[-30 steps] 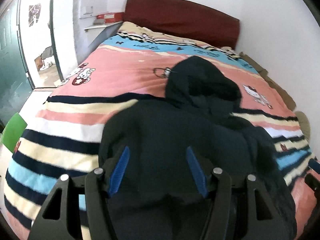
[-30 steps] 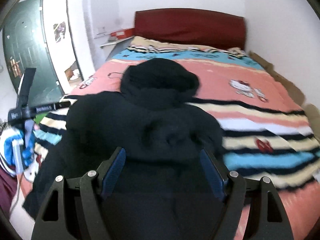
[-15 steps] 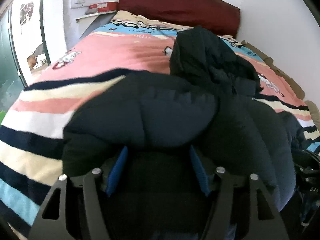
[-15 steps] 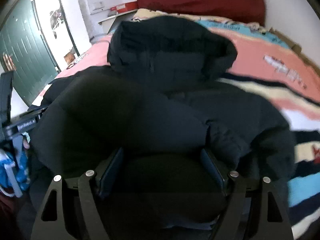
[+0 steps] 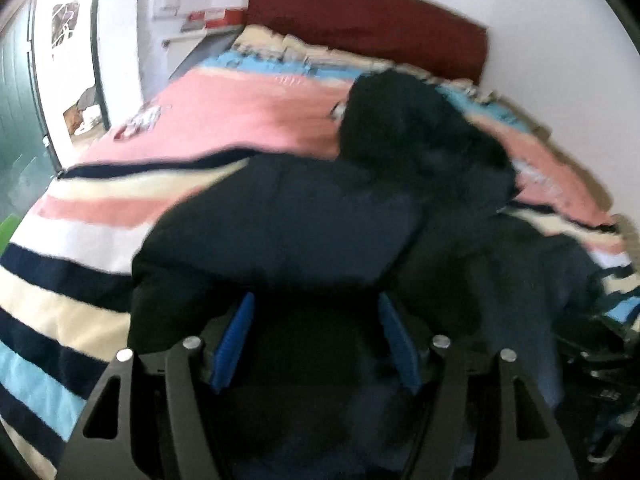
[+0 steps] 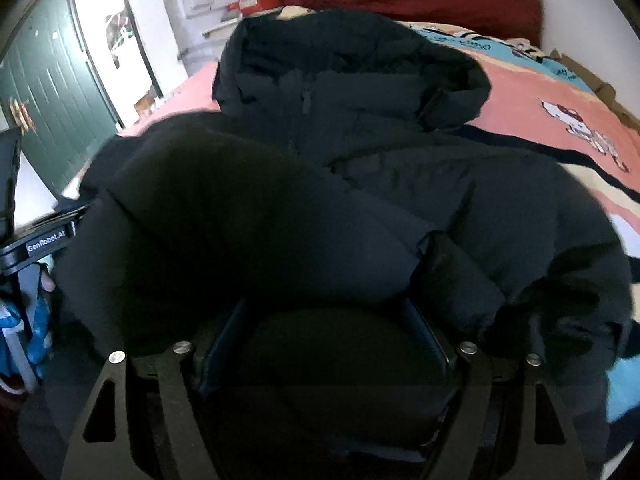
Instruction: Fold large clothes
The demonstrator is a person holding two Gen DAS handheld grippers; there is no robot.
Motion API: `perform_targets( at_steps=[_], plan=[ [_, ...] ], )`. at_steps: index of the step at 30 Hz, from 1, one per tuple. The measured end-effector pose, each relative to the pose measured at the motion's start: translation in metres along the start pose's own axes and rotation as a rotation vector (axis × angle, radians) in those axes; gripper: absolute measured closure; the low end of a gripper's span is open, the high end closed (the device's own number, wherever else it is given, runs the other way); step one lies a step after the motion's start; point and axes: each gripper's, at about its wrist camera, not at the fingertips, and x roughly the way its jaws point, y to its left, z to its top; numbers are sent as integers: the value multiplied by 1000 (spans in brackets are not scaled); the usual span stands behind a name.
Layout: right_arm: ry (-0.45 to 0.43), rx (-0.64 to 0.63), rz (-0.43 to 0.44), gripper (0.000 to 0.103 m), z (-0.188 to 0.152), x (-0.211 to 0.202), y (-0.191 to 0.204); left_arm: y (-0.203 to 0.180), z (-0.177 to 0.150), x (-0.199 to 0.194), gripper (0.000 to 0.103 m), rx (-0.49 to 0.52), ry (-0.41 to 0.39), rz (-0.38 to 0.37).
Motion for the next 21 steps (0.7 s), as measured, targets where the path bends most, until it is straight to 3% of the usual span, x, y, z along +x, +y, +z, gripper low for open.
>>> perform_targets(
  at_steps=[2, 5, 7, 9, 14, 18, 21],
  plan=[
    [-43, 22, 8, 27, -1, -18, -8, -18, 6, -10, 40, 42, -13, -41],
    [-22, 14, -7, 27, -5, -21, -14, -49, 4, -3, 40, 107, 25, -89],
    [-12, 11, -12, 26, -9, -18, -18, -62, -9, 14, 40, 144, 77, -80],
    [5, 18, -14, 26, -14, -11, -22, -66, -19, 22, 39, 160, 74, -57],
    [36, -11, -39, 26, -15, -2, -17, -69, -17, 24, 37, 184, 131, -37],
    [72, 13, 24, 26, -8, -17, -25, -61, 8, 4, 37, 167, 148, -115],
    [20, 10, 83, 20, 12, -45, -45, -53, 50, -9, 37, 173, 121, -153]
  ],
)
